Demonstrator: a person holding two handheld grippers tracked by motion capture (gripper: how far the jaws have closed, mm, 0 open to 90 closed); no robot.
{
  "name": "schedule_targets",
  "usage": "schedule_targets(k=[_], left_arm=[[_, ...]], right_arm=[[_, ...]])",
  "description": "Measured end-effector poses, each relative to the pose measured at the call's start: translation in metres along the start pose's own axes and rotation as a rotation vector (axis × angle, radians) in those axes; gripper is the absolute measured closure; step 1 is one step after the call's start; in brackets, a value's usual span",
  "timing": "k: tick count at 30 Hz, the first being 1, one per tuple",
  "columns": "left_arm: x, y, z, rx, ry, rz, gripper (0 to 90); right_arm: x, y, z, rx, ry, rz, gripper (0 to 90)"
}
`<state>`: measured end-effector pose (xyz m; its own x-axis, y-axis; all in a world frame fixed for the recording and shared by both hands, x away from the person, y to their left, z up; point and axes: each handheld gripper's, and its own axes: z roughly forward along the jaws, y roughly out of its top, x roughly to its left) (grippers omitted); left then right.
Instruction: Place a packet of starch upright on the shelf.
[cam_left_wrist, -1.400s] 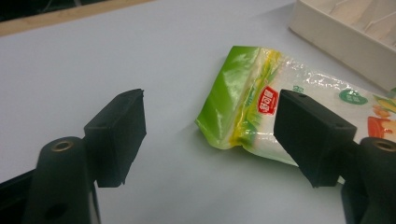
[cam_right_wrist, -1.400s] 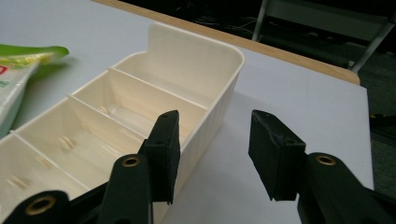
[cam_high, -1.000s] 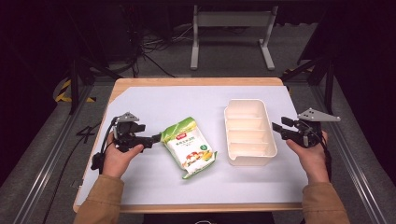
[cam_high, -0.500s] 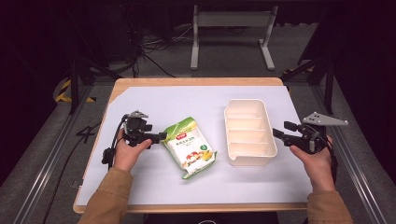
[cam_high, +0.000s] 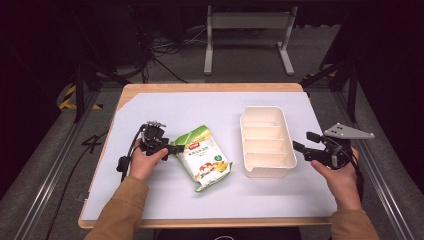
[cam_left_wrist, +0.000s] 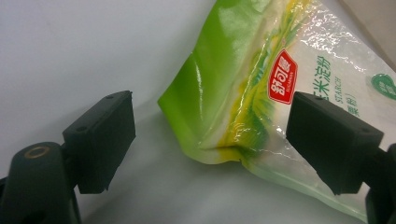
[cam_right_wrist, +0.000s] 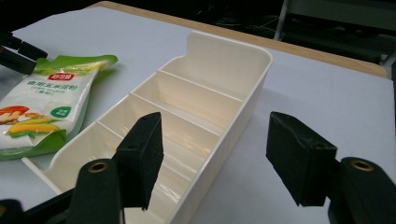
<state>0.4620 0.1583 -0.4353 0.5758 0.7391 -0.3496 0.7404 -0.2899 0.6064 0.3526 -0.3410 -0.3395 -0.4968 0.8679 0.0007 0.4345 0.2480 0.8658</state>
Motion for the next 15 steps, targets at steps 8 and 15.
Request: schedule_targets(k=[8,15], left_arm=[[-0.007,-0.002,0.009,0.005,-0.078,-0.021,29.9],[-0.013,-0.003,0.010,-0.002,-0.045,-0.009,50.3]], right_arm=[[0.003,0.001,0.001,-0.003,0.006,-0.002,35.4],[0.004,0.002,0.000,-0.009,0.015,-0.001,35.5]])
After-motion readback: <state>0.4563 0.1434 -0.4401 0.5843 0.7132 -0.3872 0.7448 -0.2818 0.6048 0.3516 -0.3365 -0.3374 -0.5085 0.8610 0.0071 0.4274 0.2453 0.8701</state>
